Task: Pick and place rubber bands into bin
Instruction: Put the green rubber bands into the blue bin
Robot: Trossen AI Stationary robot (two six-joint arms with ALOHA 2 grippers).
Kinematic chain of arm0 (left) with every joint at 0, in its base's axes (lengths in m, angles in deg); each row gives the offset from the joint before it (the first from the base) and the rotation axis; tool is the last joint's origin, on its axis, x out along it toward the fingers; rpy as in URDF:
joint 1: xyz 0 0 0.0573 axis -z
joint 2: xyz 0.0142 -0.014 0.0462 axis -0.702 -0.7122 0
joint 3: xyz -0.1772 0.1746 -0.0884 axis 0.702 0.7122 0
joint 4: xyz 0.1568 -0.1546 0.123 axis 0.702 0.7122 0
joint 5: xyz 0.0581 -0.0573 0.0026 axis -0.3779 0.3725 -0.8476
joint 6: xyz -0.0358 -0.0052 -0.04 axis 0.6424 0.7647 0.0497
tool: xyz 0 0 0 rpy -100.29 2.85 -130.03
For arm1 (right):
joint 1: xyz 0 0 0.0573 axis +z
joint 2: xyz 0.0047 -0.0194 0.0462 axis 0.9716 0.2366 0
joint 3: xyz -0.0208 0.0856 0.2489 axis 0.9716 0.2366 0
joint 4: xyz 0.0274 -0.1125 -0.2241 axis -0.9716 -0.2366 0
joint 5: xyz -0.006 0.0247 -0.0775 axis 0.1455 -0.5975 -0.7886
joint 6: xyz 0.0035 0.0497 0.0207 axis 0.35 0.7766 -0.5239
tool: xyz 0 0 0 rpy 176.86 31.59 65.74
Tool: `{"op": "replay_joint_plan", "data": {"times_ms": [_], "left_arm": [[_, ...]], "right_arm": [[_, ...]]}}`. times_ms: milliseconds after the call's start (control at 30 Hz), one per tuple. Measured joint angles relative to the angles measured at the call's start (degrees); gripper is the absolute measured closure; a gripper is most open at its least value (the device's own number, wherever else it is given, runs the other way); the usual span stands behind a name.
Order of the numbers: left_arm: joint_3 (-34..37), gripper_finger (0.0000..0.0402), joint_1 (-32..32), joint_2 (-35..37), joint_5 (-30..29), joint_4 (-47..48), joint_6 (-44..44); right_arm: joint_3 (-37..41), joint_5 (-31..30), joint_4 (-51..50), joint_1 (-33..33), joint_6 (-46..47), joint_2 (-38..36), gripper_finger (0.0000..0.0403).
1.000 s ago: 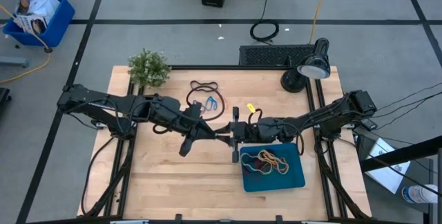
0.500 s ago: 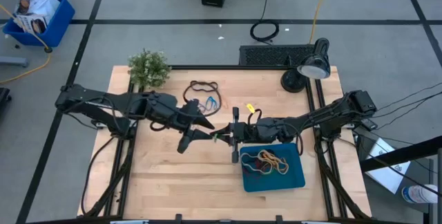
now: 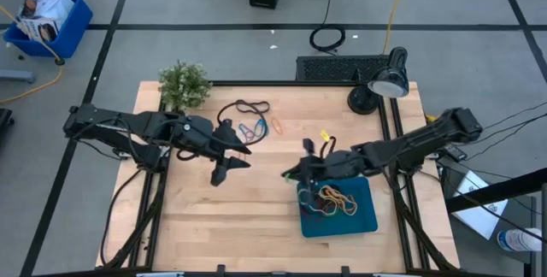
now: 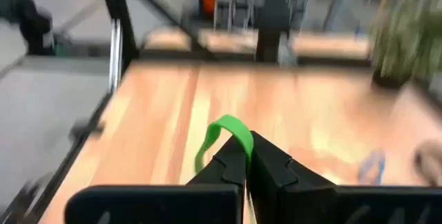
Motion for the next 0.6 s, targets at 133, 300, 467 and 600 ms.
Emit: {"op": "replay_joint_plan", "data": {"times_ms": [133, 300, 467, 600], "left_arm": [[0.0, 0.021, 0.0, 0.0, -1.6, 0.1, 0.0], [0.0, 0.021, 0.0, 0.0, -1.8, 0.1, -0.6], [0.0, 0.021, 0.0, 0.0, -1.8, 0.0, -0.9], [0.0, 0.021, 0.0, 0.0, -2.9, 0.0, -1.0]], "right_arm": [[0.0, 0.1, -16.6, 2.1, 11.1, -3.1, 0.0402], [1.0, 5.0, -30.7, 4.7, 24.7, -3.4, 0.0402], [6.5, 9.2, -30.8, 6.5, 34.2, -3.4, 0.0403], [11.8, 10.7, -30.3, 8.1, 41.9, -3.4, 0.0403]]}}
